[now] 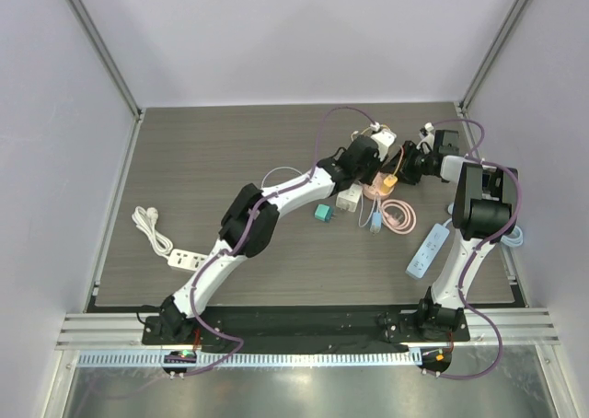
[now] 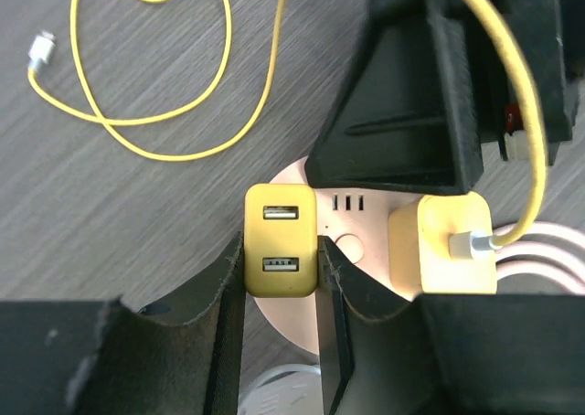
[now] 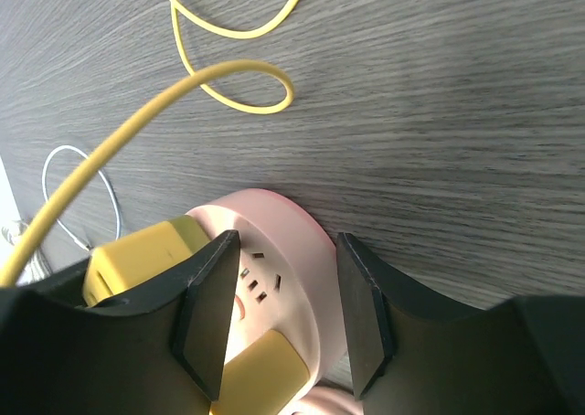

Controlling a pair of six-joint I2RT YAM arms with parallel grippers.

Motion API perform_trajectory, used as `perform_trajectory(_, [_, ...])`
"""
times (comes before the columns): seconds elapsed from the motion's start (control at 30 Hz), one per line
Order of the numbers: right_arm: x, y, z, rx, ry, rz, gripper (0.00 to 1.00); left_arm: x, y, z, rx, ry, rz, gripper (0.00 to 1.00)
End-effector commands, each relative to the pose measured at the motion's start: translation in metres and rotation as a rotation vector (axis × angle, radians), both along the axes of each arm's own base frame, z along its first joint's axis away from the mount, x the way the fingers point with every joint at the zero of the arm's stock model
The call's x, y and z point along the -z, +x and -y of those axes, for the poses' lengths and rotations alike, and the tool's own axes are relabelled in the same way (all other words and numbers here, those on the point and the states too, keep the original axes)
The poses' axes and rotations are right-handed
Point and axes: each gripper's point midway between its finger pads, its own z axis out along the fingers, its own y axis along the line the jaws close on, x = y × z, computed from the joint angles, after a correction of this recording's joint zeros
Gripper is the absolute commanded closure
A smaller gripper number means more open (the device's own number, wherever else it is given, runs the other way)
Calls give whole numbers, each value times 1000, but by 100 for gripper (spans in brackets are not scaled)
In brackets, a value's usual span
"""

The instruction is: Pull the plug off the socket

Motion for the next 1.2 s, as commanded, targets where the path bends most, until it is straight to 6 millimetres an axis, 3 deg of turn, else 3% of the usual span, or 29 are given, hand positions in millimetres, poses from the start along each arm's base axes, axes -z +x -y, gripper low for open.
perform_trajectory(0.0, [27, -15, 9, 12, -82, -93, 47, -71, 7, 18, 44, 11, 307, 100])
perform_trajectory(0.13, [27, -14, 9, 12, -88, -96, 47, -86, 12, 18, 30, -55, 275, 100])
perform_trajectory(0.33, [28, -15, 8, 7, -95, -102, 48, -105, 29, 11, -59, -355, 15, 100])
perform_trajectory(0.6, [29, -16, 7, 2, -102, -104, 48, -101, 37, 2, -98, -300, 84, 100])
perform_trajectory(0.73, [30, -15, 8, 5, -104, -105, 48, -103, 30, 5, -84, -224, 169, 100])
perform_trajectory(0.83, [31, -16, 7, 3, -103, -110, 48, -105, 29, 8, -52, -305, 89, 100])
perform_trajectory(1.0, [31, -16, 7, 1, -107, -112, 48, -123, 35, 14, -43, -585, -105, 100])
perform_trajectory(1.07, [32, -16, 7, 0, -108, -113, 48, -130, 39, 13, -38, -602, -104, 100])
perform_trajectory(1.17, [33, -16, 7, 0, -108, -116, 48, -125, 41, 10, -63, -533, -62, 100])
